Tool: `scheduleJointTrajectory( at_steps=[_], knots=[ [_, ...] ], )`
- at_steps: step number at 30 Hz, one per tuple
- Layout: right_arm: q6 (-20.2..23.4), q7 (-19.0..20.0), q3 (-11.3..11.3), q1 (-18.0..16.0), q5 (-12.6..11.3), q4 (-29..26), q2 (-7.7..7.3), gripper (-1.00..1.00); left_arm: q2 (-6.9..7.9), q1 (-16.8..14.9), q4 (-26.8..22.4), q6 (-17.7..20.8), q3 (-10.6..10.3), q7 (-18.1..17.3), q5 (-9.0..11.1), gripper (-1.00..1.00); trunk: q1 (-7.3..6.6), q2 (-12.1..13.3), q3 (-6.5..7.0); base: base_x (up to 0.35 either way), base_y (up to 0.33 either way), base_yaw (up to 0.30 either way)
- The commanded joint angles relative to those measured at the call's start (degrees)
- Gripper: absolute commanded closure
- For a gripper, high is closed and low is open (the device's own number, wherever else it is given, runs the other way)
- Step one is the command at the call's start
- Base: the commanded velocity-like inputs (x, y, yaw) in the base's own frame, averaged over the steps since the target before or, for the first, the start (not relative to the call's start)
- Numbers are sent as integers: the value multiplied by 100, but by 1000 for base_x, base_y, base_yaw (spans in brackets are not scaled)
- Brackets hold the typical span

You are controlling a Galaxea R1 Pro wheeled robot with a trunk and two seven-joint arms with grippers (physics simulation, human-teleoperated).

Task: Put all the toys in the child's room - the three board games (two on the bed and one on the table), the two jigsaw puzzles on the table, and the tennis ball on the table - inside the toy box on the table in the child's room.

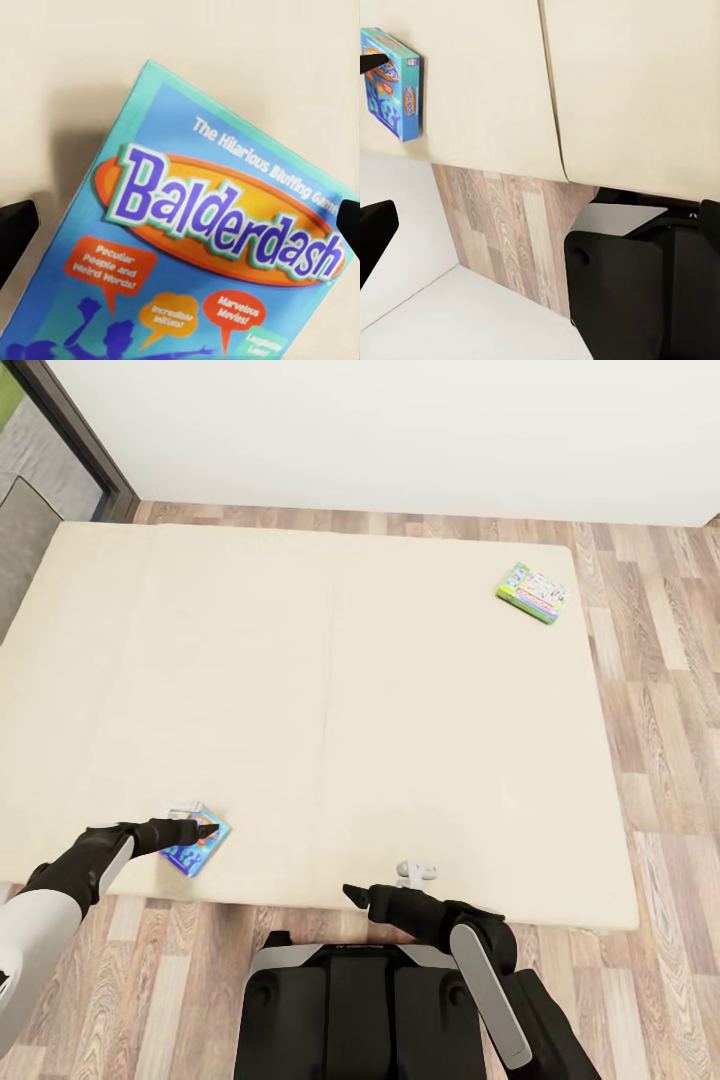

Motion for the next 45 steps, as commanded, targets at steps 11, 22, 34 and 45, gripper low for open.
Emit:
scheduleJointTrajectory(
  at_steps=[11,22,34,45],
  knots=[
    [28,13,-3,-2,9,-4,4,-100,45,-1,-15,43,-15,-4,50,-100,3,-9,-6,-10,10,0],
    [28,15,3,-2,10,-4,19,-100,104,-1,-24,63,-12,-6,54,-100,3,-9,-6,0,0,0],
    [28,16,4,-2,13,-4,22,-100,124,-5,-21,284,-14,-1,55,-100,3,-9,-6,0,0,0],
    [28,16,4,-2,16,-4,13,-100,131,-6,-17,520,-22,-11,37,-100,3,-9,-6,0,0,0]
  ],
)
